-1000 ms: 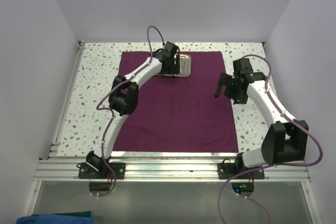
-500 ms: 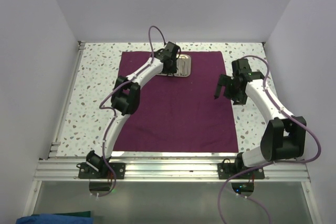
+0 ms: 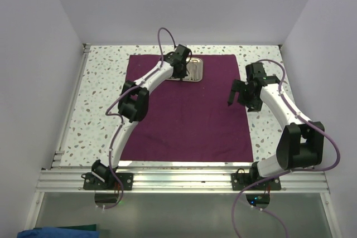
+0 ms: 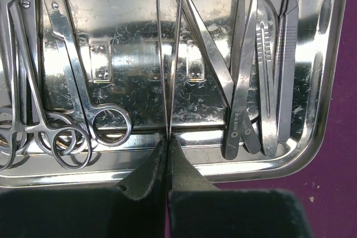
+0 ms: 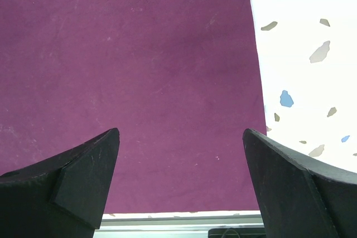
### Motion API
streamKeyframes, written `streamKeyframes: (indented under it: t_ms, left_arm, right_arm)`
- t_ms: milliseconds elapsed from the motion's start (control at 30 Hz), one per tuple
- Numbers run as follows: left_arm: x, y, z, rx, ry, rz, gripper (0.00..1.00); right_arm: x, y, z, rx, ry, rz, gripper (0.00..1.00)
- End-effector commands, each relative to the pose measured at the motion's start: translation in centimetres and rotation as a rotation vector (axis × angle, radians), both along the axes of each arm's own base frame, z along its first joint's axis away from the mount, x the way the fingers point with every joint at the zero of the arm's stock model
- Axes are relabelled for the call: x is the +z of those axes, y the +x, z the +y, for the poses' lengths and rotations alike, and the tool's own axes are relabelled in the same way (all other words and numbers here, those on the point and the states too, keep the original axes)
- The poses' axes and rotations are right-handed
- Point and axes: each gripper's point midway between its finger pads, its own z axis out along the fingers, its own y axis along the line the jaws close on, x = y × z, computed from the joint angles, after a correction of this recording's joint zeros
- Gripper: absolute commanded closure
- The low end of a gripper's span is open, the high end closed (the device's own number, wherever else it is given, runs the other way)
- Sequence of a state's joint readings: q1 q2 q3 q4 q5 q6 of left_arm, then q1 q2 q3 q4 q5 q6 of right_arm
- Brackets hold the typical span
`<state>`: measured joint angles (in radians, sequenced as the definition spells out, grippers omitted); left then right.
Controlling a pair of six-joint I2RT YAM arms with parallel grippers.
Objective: Open and lay out the surgical kit
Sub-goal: Pick up the medical item from the container, then place the medical item in the surgical kit.
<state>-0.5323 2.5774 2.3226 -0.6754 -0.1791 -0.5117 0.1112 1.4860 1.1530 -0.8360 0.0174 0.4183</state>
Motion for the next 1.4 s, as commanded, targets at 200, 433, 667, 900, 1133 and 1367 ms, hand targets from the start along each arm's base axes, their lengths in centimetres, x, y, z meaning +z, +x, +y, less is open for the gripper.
streamKeyframes:
  t_ms: [200, 433, 667, 900, 1133, 1367]
  left_arm:
    - [7.5, 1.9, 4.4, 0.070, 0.006, -0.117, 1.00]
    - [14.1, 1.4, 9.4, 0.085, 0.039, -0.223, 1.00]
    - [13.0, -6.8, 12.9, 0.044, 0.073, -0.183, 1.00]
    - [11.5, -15.0, 14.3, 0.031, 0.011, -0.108, 1.00]
    - [7.5, -19.6, 14.7, 0.017, 0.000, 0.041, 1.00]
    - [4.9, -21.8, 14.8, 0.005, -0.007, 0.113, 1.00]
  right_arm:
    - [1.9, 1.9, -0.5, 0.003, -0.030, -0.066, 0.05]
    - [3.2, 2.6, -0.5, -0.002, -0.033, -0.094, 0.06]
    - [3.6, 2.1, -0.7, -0.006, -0.037, -0.101, 0.06]
    - [3.5, 1.3, -1.1, -0.005, -0.056, -0.087, 0.07]
    - [3.1, 0.8, -1.2, -0.004, -0.060, -0.073, 0.07]
    - [2.3, -0.1, -1.4, -0.002, -0.070, -0.051, 0.07]
